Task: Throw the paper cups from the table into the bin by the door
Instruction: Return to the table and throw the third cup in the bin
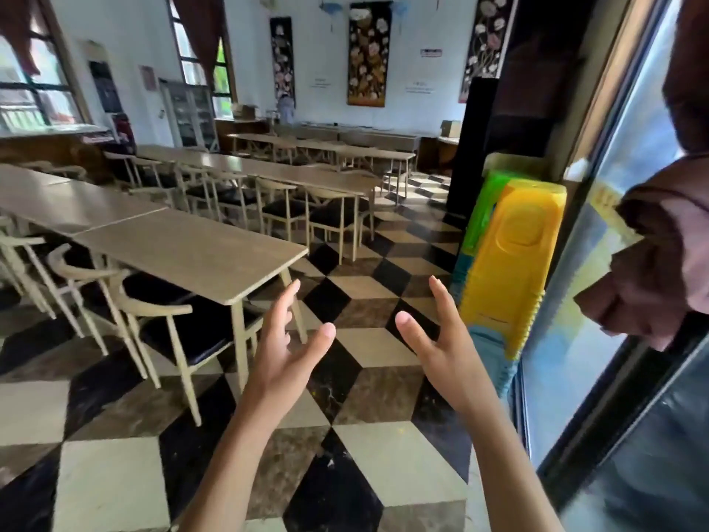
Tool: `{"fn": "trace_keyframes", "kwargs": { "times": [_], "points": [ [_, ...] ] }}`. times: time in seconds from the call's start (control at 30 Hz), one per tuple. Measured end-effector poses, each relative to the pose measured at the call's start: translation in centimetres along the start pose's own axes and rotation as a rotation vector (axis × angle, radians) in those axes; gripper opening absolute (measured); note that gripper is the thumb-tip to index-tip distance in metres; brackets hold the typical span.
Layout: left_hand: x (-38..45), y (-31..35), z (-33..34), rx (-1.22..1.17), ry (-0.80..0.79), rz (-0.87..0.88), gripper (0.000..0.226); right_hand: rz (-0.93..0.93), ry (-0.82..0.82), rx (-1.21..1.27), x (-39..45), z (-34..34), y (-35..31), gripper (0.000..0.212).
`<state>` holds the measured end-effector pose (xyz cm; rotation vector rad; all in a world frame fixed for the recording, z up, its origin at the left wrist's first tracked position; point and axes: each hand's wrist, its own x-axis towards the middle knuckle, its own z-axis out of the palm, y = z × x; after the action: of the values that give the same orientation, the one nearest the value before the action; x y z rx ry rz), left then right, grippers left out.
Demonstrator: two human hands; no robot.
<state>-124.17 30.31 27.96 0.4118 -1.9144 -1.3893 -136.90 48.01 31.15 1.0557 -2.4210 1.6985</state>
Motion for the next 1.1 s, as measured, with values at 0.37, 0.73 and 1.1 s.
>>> {"fn": "trace_keyframes", "kwargs": {
  "times": [0.37,0.73,1.1],
  "points": [
    [-17.3,0.8,-34.1,0.192,0.566,-0.108,0.071,-0.204,-0.536,0.271,-9.9,27.5,-19.6,0.091],
    [-40.5,7.6,-55.5,0.4,1.237,-0.241,0.08,-0.434,-1.102,0.472,-29.2,51.0,-38.4,0.078],
    [-51.3,7.0,-70.7,0.549,1.579,-0.289,0.059,-0.531,-1.448,0.612,-40.9,68.4,-49.7,0.086]
  ]
}}
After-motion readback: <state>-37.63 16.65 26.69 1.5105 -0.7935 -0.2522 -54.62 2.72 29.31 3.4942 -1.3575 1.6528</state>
